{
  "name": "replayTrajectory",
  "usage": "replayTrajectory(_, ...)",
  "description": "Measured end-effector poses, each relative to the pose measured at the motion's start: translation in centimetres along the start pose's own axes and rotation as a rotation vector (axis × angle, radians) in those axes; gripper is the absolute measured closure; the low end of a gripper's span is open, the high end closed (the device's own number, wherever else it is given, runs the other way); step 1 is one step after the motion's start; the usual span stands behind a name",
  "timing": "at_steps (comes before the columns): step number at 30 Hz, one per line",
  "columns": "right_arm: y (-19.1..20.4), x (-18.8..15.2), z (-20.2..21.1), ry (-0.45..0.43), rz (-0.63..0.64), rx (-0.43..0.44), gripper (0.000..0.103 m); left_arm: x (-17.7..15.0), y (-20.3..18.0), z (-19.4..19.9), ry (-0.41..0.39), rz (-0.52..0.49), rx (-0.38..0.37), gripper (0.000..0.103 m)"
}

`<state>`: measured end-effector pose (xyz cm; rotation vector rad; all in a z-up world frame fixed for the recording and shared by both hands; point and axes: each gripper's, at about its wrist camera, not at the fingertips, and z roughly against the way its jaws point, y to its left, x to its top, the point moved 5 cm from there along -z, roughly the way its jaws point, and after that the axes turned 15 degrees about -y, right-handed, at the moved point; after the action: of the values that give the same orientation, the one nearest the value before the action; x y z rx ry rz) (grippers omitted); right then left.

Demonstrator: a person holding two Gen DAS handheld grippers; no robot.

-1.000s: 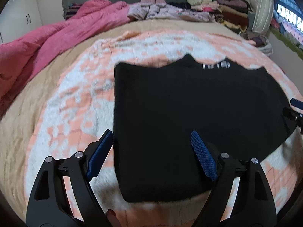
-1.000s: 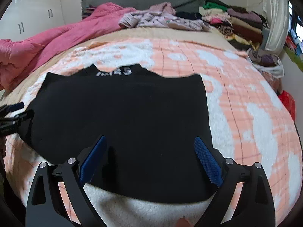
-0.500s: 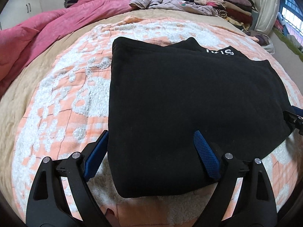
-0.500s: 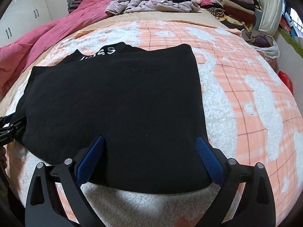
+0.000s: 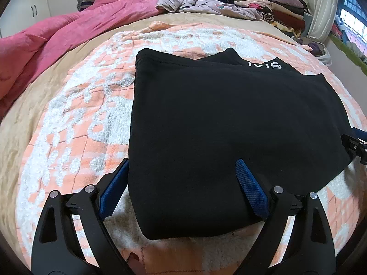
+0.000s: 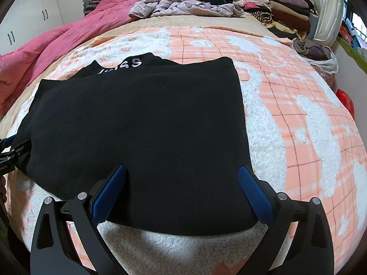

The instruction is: Fold small clothes

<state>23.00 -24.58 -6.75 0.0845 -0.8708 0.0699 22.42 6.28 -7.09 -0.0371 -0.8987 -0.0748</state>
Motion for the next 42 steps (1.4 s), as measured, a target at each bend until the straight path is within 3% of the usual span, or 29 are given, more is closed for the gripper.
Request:
replayTrajectory(9, 0.9, 0.6, 0.8, -0.035, 0.028, 0.022, 0.005, 1.8, -0.3, 2.2, -0.081, 0.010, -0.032, 0.019)
replayTrajectory(19, 2.6, 1.3, 1.7, -0.082, 0.087, 0.048, 0.005, 2.5, -0.2, 3.1, -0.100, 0.022, -0.049, 0.014)
replayTrajectory(34, 5.2, 2.2, 3.8, -0.160, 0.154, 0.085, 0.005, 3.7, 1.3, 4.0, -0.127, 0.043, -0.017, 0.011)
replayTrajectory(42, 8.8, 2.6, 4.9, -0.197, 0.225, 0.126, 0.005, 3.9, 2.9, 3.9, -0.121, 0.069, 0.012, 0.010)
